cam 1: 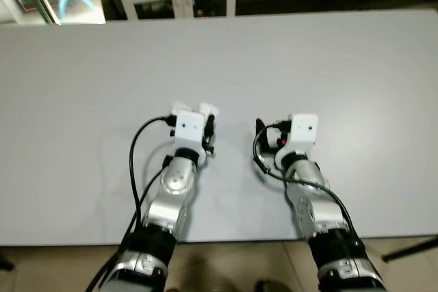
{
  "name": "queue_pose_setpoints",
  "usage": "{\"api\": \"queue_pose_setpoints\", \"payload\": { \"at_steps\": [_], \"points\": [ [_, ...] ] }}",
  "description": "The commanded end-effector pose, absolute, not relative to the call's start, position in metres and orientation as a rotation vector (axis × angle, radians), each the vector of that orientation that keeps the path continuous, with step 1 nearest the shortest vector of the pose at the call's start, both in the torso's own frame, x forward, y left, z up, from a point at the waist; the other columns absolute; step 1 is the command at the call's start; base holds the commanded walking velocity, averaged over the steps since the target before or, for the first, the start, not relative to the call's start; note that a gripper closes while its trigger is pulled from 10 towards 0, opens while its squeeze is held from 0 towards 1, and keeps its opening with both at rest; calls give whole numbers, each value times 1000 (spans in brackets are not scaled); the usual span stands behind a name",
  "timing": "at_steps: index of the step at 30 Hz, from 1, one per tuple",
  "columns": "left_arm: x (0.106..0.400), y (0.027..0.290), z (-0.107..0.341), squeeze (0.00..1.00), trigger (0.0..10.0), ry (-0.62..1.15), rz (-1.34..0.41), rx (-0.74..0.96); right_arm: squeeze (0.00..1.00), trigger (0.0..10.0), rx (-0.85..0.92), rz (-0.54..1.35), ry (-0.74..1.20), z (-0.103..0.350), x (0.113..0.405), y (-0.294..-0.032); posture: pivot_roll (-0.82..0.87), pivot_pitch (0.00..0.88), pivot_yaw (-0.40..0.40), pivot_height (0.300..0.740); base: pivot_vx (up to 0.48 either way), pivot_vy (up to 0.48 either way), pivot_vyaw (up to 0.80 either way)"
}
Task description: Picking trash to rubbish bin
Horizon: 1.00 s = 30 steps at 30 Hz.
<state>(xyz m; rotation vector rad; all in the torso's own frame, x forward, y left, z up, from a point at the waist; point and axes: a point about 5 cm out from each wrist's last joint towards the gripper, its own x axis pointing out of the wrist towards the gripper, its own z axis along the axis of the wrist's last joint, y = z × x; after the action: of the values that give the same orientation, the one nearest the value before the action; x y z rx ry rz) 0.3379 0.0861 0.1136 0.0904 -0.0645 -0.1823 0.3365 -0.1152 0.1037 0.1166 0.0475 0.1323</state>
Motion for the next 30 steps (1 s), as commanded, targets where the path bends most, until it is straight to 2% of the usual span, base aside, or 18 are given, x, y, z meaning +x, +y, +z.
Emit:
{"api": "queue_pose_setpoints", "payload": {
  "at_steps": [1, 30],
  "points": [
    [336, 101, 105, 0, 10000, -30, -147, 98, 0, 10000, 138, 163, 62, 101, 334, -102, -58, 128, 53, 740, 0, 0, 0],
    [335, 102, 104, 0, 10000, -24, -140, 97, 0, 10000, 137, 165, 66, 101, 334, -103, -57, 135, 50, 740, 0, 0, 0]
  ]
}}
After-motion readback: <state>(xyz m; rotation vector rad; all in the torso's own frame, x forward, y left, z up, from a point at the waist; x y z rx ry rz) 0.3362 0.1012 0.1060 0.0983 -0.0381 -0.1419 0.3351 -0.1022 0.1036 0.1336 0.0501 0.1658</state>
